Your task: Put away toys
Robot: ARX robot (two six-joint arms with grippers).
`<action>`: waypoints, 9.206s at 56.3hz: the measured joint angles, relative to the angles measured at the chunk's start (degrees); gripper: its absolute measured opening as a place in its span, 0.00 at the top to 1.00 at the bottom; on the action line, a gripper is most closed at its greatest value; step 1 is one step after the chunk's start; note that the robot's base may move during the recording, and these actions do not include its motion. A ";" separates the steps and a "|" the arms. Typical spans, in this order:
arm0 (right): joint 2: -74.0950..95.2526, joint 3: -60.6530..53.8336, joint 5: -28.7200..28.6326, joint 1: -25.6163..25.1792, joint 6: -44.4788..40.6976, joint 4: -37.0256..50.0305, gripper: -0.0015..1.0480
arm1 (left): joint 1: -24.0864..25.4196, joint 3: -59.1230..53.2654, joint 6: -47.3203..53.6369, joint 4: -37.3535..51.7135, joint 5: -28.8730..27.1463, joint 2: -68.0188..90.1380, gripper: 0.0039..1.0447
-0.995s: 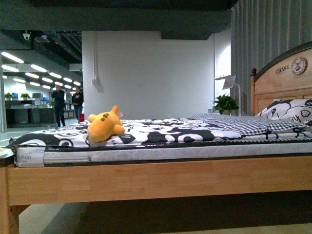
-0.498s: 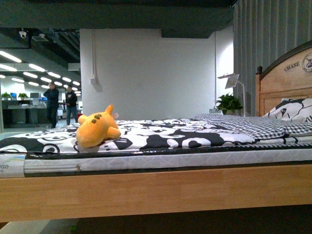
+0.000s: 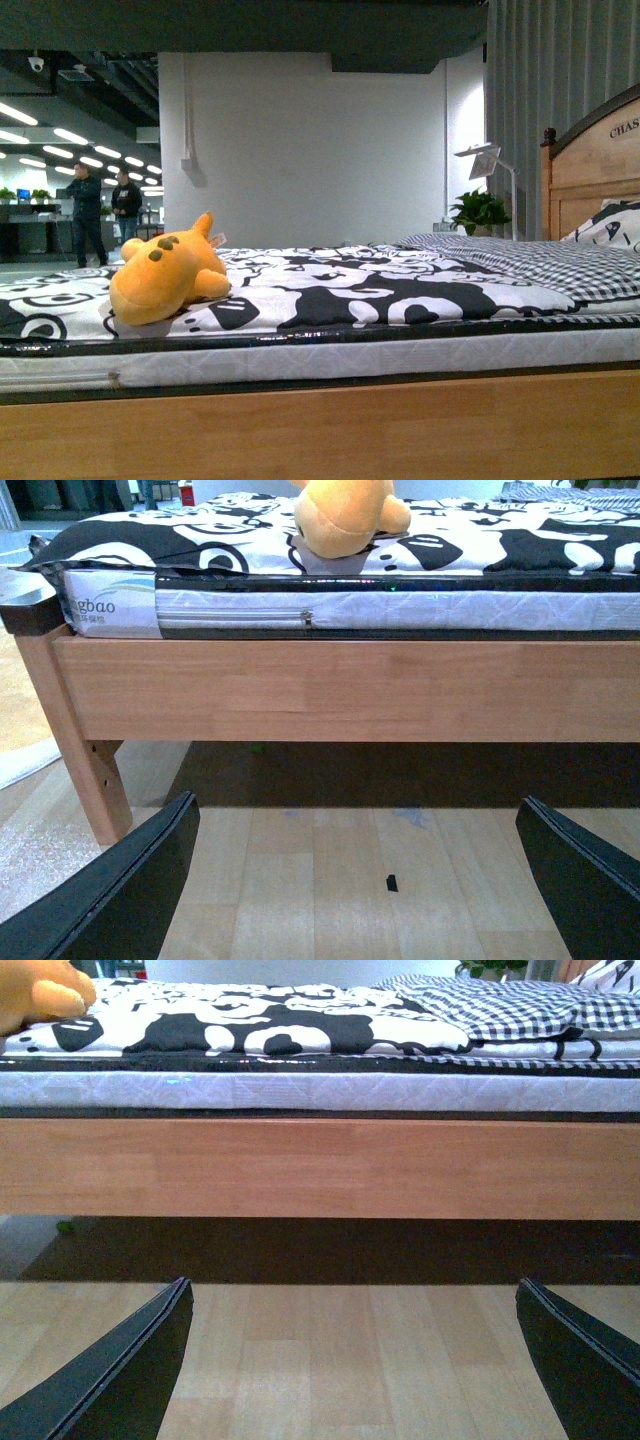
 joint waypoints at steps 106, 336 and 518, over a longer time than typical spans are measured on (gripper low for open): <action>0.00 -0.02 0.00 0.00 0.00 0.00 0.06 | 0.00 0.00 0.00 0.00 0.04 0.00 0.06; 79.12 22.82 31.15 32.87 -12.31 69.61 0.06 | -0.13 -0.02 0.00 -0.09 -0.09 -0.07 0.06; 44.74 26.23 -3.78 -4.57 4.96 42.93 0.94 | -0.13 -0.02 0.00 -0.09 -0.09 -0.07 0.06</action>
